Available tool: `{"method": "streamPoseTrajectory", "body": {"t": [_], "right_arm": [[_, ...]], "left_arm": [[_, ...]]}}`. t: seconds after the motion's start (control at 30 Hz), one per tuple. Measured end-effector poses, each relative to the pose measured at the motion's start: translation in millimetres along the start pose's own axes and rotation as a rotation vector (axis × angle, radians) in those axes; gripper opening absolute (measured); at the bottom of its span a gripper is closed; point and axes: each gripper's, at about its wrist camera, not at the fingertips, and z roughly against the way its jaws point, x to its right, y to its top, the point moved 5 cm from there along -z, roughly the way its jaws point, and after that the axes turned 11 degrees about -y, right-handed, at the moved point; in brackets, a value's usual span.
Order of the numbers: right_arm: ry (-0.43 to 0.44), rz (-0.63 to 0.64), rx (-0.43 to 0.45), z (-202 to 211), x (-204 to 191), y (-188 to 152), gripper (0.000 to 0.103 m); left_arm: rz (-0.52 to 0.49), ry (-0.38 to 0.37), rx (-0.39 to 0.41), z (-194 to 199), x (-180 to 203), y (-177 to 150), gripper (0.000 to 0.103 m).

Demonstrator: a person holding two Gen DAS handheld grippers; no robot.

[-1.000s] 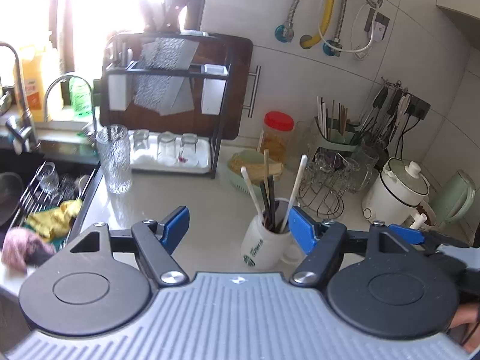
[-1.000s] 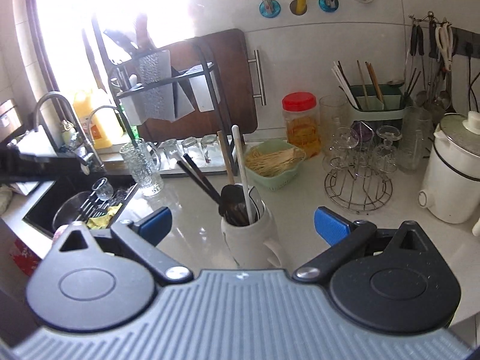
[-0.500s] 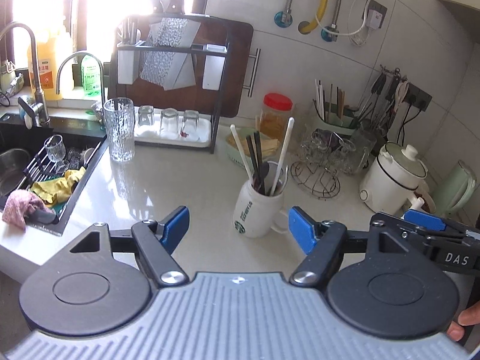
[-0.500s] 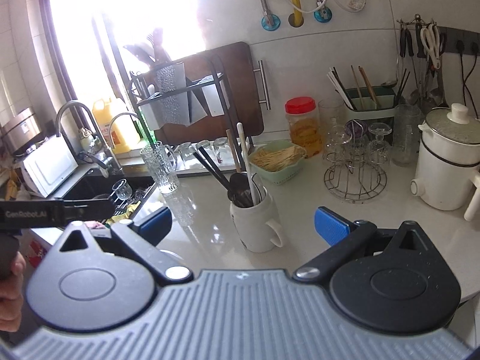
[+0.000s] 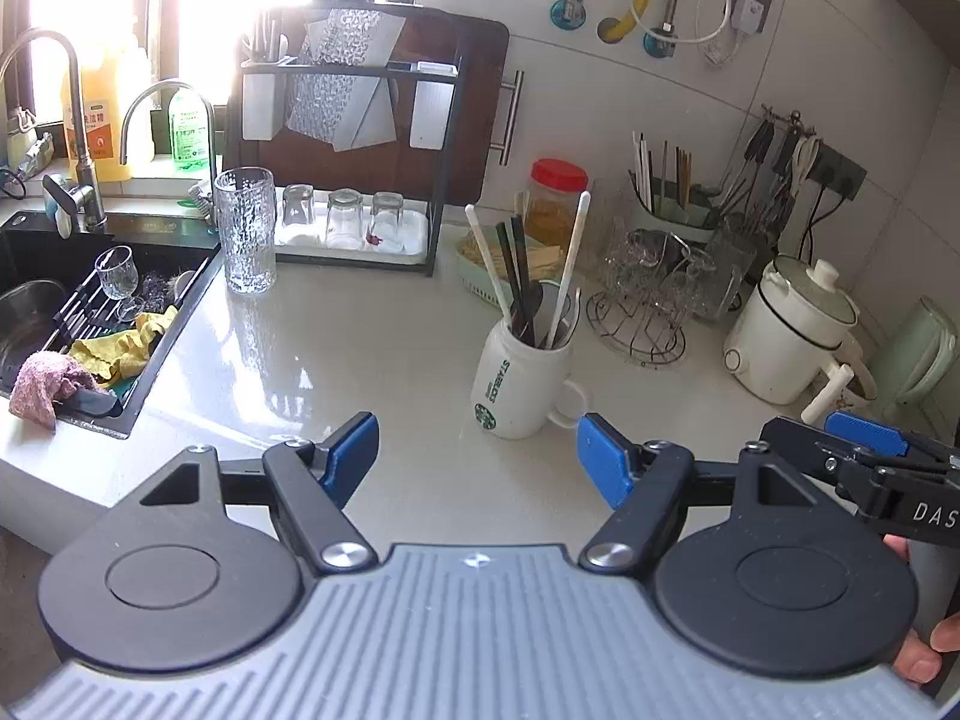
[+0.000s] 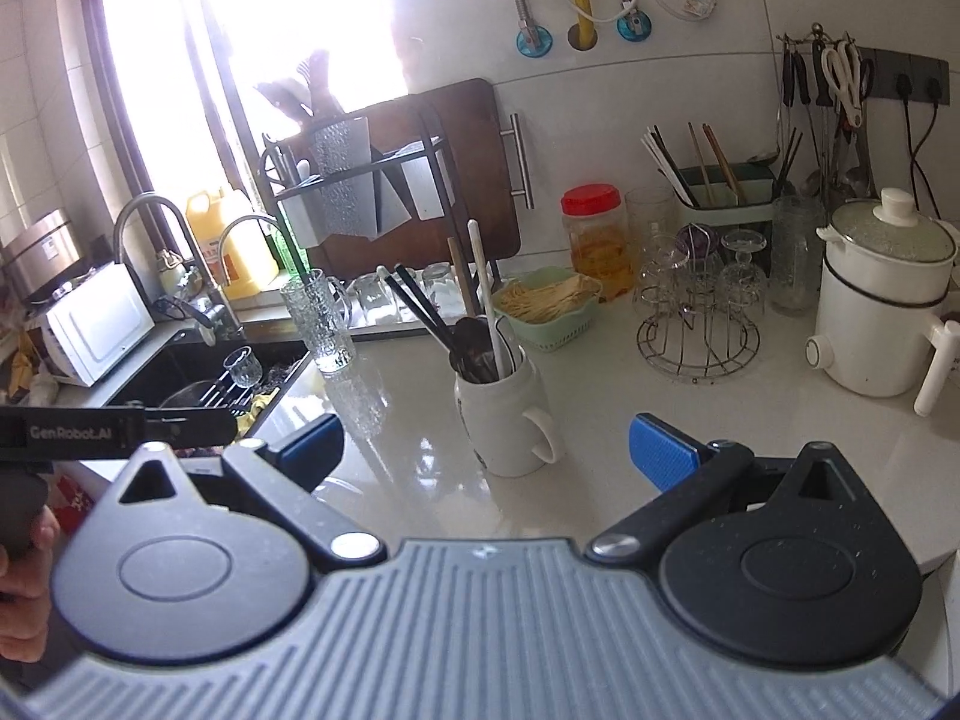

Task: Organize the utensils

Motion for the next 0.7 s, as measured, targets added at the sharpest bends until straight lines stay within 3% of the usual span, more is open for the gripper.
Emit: {"method": "streamPoseTrajectory", "body": {"t": [0.37,0.7], "right_arm": [[-0.012,0.012,0.005,3.4,-0.1,-3.2,0.103],[-0.022,-0.002,0.019,7.0,4.0,-2.9,0.103]], "left_arm": [[0.003,0.000,-0.002,-3.4,1.9,3.4,0.078],[0.006,0.000,0.000,-1.4,4.5,8.6,0.097]]}}
